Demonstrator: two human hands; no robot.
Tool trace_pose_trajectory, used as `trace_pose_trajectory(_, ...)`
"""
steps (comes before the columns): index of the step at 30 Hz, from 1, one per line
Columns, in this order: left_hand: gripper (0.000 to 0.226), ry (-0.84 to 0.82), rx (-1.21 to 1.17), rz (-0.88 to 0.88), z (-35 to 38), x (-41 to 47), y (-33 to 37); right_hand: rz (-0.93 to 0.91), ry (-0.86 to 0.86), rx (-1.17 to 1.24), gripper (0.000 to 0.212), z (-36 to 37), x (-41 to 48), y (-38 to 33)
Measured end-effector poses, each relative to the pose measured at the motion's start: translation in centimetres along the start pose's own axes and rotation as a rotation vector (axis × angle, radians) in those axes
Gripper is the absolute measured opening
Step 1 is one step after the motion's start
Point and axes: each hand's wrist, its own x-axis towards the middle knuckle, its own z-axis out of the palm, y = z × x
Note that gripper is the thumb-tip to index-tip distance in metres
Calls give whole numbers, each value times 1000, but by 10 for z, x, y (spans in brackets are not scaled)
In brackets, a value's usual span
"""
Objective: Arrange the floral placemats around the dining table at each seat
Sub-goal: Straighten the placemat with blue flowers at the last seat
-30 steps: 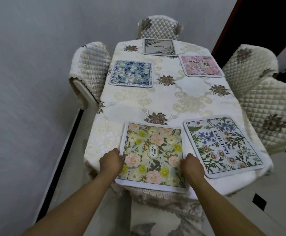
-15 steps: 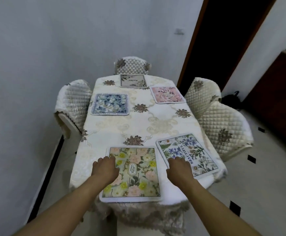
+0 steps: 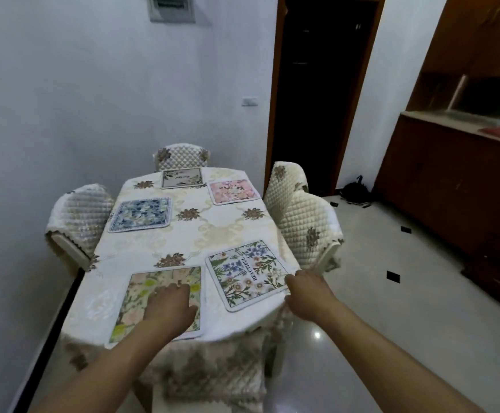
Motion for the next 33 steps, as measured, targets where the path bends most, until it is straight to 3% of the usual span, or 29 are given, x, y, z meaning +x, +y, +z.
trace_pose_trajectory(7,41,33,77,61,-7,-52,126,33,-34,25,32,-8,-74,100)
trace_pose_trajectory(15,42,31,148,62,-4,-37,183,-5,-16,63,30,-8,-70,151)
trace_pose_trajectory(33,47,-33,95,-71,17,170,286,-141,-110,4,26,7,127,301)
